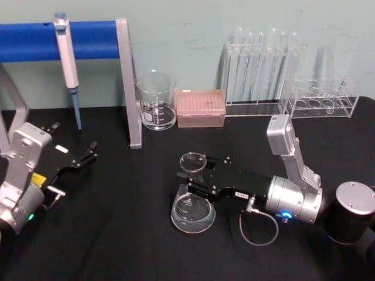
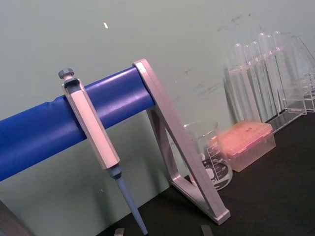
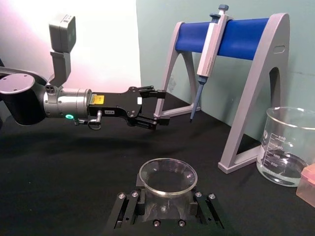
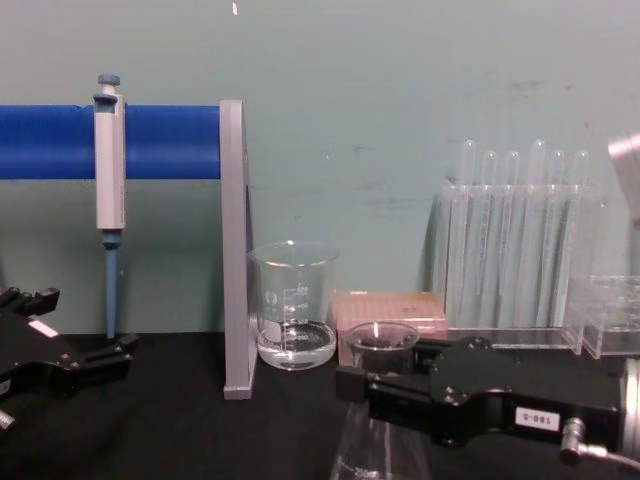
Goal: Grasp the erlenmeyer flask with one hand, shake it three times, then place it back.
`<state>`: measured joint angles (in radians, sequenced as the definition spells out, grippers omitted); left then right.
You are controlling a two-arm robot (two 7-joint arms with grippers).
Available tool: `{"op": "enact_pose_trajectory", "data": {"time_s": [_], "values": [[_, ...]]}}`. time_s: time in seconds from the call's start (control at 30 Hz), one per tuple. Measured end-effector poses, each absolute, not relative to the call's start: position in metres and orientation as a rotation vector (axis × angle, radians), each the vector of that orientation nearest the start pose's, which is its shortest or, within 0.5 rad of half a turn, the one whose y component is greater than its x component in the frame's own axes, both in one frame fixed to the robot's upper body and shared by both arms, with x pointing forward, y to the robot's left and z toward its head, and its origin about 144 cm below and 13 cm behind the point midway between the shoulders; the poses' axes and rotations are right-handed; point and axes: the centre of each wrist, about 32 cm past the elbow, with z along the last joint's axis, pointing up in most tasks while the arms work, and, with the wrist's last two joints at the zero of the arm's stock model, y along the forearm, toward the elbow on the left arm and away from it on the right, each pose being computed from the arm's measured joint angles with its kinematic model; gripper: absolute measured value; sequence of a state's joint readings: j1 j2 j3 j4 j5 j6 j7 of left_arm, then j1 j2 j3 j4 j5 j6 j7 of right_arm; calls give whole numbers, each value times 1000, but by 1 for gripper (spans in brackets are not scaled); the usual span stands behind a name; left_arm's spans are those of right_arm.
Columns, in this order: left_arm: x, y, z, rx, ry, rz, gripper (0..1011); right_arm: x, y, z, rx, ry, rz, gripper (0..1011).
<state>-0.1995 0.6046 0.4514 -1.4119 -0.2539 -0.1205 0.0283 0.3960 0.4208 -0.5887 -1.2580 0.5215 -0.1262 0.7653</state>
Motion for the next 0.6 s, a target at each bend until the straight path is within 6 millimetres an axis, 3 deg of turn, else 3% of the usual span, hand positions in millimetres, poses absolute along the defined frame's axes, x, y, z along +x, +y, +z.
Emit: {"op": "enact_pose_trajectory", "data": {"time_s": [0.6], "values": [[489,310,1140,305,-285,1248,1001,537,-231,1143,-54,12,-437,457]]}}
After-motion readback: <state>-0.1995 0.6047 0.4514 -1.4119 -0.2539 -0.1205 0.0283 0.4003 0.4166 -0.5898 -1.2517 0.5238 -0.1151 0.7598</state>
